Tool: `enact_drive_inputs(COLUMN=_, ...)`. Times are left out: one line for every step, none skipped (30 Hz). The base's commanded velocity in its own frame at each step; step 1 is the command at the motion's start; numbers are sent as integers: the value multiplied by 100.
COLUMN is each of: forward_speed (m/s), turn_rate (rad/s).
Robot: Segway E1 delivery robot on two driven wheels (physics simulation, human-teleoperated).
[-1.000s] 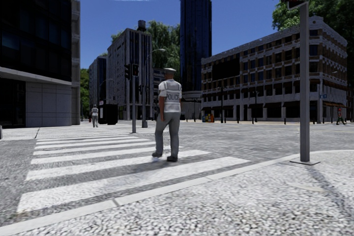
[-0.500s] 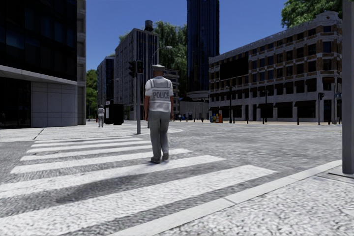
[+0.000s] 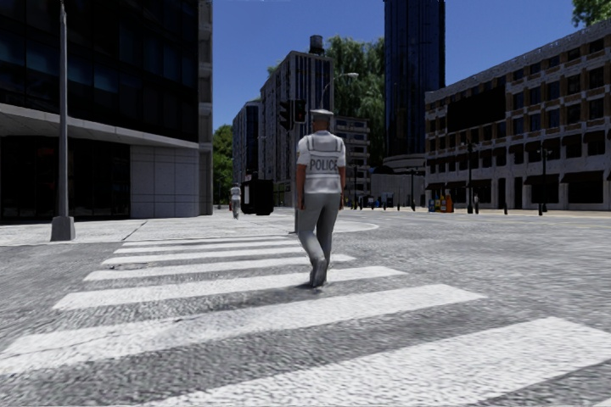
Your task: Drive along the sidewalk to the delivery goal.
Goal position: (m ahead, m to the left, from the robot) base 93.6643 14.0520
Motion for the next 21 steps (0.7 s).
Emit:
enact_drive_inputs(forward_speed=131, turn_rate=54)
enact_drive_inputs(forward_speed=131, turn_rate=54)
enact_drive_inputs(forward_speed=131, turn_rate=54)
enact_drive_inputs(forward_speed=131, turn_rate=54)
enact_drive_inputs(forward_speed=131, turn_rate=54)
enact_drive_inputs(forward_speed=131, turn_rate=54)
enact_drive_inputs(forward_speed=131, turn_rate=54)
enact_drive_inputs(forward_speed=131, turn_rate=54)
enact_drive_inputs(forward_speed=131, turn_rate=54)
enact_drive_inputs(forward_speed=131, turn_rate=54)
enact_drive_inputs(forward_speed=131, turn_rate=54)
enact_drive_inputs(forward_speed=131, turn_rate=54)
enact_drive_inputs(forward_speed=131, turn_rate=54)
enact_drive_inputs(forward_speed=131, turn_rate=54)
enact_drive_inputs(forward_speed=131, turn_rate=54)
enact_drive_inputs(forward_speed=131, turn_rate=54)
enact_drive_inputs(forward_speed=131, turn_rate=49)
enact_drive_inputs(forward_speed=131, turn_rate=49)
enact_drive_inputs(forward_speed=131, turn_rate=38)
enact_drive_inputs(forward_speed=131, turn_rate=34)
enact_drive_inputs(forward_speed=131, turn_rate=33)
